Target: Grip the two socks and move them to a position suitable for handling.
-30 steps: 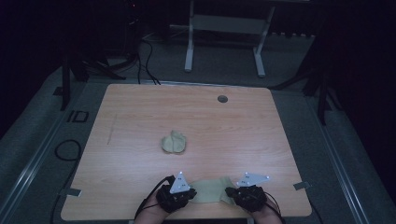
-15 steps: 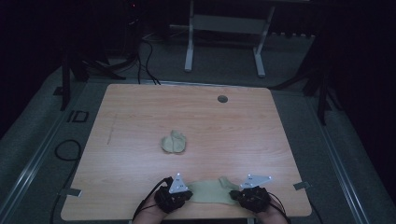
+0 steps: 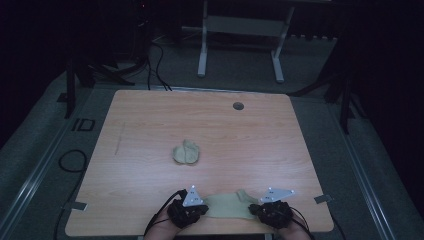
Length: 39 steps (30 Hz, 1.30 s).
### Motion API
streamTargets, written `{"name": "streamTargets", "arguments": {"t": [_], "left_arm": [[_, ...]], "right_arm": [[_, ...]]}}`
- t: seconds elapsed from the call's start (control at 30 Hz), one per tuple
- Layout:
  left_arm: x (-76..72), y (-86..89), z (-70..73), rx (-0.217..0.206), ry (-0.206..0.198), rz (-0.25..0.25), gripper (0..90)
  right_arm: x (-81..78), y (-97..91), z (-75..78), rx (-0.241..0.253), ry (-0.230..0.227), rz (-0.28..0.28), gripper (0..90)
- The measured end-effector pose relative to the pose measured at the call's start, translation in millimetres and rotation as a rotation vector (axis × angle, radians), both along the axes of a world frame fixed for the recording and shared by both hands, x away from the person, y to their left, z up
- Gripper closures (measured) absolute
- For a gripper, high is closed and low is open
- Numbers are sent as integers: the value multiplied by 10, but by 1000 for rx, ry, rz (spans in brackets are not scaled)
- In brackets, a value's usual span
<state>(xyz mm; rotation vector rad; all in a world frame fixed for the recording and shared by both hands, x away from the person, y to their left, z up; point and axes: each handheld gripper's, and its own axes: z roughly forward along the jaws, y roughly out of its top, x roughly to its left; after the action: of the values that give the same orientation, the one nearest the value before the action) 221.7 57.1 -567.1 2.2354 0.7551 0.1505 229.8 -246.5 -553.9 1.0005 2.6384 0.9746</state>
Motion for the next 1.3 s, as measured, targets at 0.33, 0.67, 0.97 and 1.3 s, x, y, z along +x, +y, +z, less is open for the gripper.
{"name": "streamTargets", "arguments": {"t": [0.33, 0.67, 0.97, 1.3], "left_arm": [[-58, 61, 81, -87, -35, -26, 573], [-76, 276, 75, -91, -51, 21, 403], [-85, 508, 64, -80, -59, 48, 389], [-85, 692, 46, -104, -77, 107, 389]], "right_arm": [[38, -8, 205, 29, -53, 19, 581], [323, 131, 386, 83, -93, -13, 360], [627, 428, 446, 83, -106, 22, 344], [978, 914, 545, 81, -117, 67, 338]]}}
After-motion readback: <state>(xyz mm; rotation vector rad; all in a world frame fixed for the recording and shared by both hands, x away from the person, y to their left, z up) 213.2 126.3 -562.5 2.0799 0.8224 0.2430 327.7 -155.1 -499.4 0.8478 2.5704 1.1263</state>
